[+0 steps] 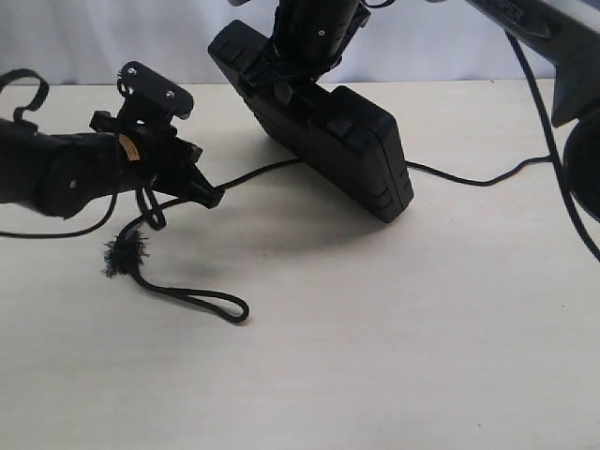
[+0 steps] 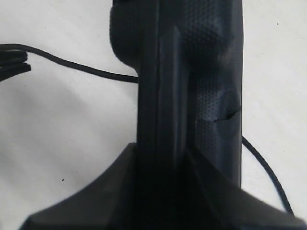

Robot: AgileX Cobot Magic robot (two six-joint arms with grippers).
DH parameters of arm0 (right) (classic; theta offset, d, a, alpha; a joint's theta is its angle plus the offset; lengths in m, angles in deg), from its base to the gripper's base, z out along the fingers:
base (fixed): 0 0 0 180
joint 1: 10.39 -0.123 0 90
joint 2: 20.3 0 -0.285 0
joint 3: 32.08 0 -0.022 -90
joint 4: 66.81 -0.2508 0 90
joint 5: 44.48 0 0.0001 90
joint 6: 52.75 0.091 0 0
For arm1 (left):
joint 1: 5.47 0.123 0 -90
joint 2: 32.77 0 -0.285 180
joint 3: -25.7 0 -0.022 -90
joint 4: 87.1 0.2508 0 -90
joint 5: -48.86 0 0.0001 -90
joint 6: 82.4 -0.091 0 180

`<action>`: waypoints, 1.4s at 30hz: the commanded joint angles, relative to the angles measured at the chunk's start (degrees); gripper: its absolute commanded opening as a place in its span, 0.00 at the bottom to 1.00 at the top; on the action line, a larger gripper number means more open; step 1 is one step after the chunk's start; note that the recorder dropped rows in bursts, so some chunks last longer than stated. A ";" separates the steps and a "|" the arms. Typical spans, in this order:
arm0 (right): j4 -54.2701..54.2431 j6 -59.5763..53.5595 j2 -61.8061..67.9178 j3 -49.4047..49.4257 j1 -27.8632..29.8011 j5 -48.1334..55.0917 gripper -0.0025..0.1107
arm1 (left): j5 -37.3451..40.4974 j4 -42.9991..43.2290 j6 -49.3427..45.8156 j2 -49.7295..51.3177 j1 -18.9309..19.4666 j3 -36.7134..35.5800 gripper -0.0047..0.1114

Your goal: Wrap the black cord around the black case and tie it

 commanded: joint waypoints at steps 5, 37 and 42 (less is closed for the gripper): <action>1.66 0.31 0.01 0.50 0.07 0.02 0.06 | -29.07 34.26 14.32 -5.99 1.55 -11.00 0.04; -1.31 3.09 0.01 0.50 0.07 0.02 0.35 | -36.13 47.07 29.95 12.39 5.82 5.99 0.04; -3.25 2.63 -1.09 0.50 0.07 0.02 0.52 | -36.13 46.97 31.66 12.39 5.82 5.99 0.04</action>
